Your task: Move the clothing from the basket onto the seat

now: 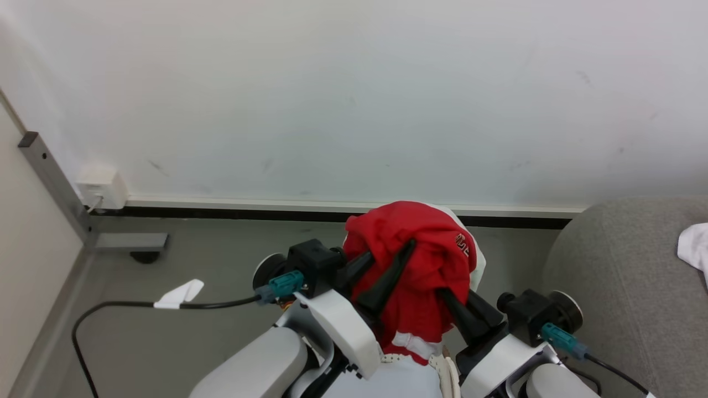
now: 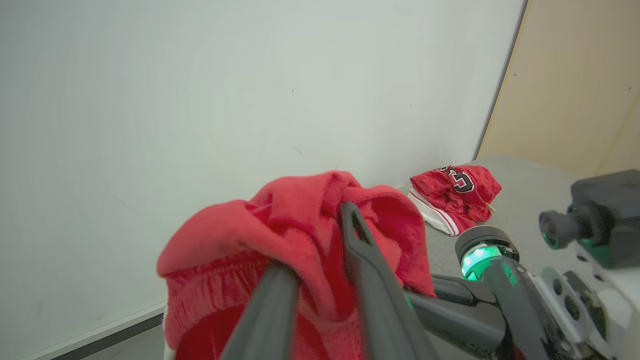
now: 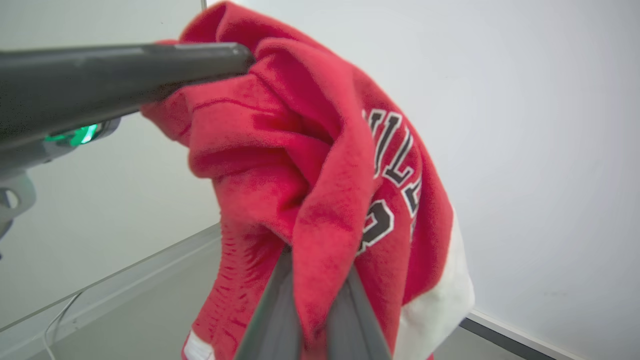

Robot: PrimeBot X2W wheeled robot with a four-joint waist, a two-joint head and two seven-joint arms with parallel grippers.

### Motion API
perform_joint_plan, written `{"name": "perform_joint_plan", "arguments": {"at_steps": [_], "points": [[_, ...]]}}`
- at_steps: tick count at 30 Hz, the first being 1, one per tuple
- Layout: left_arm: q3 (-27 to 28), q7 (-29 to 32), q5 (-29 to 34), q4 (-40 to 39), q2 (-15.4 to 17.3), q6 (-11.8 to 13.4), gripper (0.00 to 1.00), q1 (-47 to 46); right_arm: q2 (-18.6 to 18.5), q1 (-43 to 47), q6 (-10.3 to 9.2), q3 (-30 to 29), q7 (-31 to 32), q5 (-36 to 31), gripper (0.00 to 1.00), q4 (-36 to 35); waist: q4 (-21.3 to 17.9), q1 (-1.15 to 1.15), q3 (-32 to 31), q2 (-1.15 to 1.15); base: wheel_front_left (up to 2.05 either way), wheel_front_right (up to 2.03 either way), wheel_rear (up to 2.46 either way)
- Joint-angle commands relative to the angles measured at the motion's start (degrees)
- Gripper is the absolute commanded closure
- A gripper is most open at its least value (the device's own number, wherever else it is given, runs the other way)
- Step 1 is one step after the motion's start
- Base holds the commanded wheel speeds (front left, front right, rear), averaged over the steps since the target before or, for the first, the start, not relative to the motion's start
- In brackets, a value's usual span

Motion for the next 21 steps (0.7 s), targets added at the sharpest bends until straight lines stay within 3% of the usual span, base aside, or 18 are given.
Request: {"name": "perform_joint_plan", "arguments": {"at_steps": [1,9,21], "points": [[0.02,-0.37,-0.24,0.15,0.45,0.23,0.0,0.99,-0.43,0.87,-0.13,-0.5,-0.01,0.08,1.0,-0.51,-1.04,0.0,0.24,0.0,0.0,0.0,0.0],[-1.04,-0.77,-0.07,0.31,1.23,0.19,0.0,2.81,-2.51,1.71,-0.13,-5.34,-0.02,-0.94,1.0,-3.56,-7.09,0.0,1.01,0.0,0.0,0.0,0.0],[-2.57,-2.57,1.03,0.37,1.16,-0.2,0.0,4.12,-4.02,3.81,-0.13,-13.38,-0.01,-2.42,1.0,-6.21,-19.24,0.0,2.24,0.0,0.0,0.0,0.0]]}}
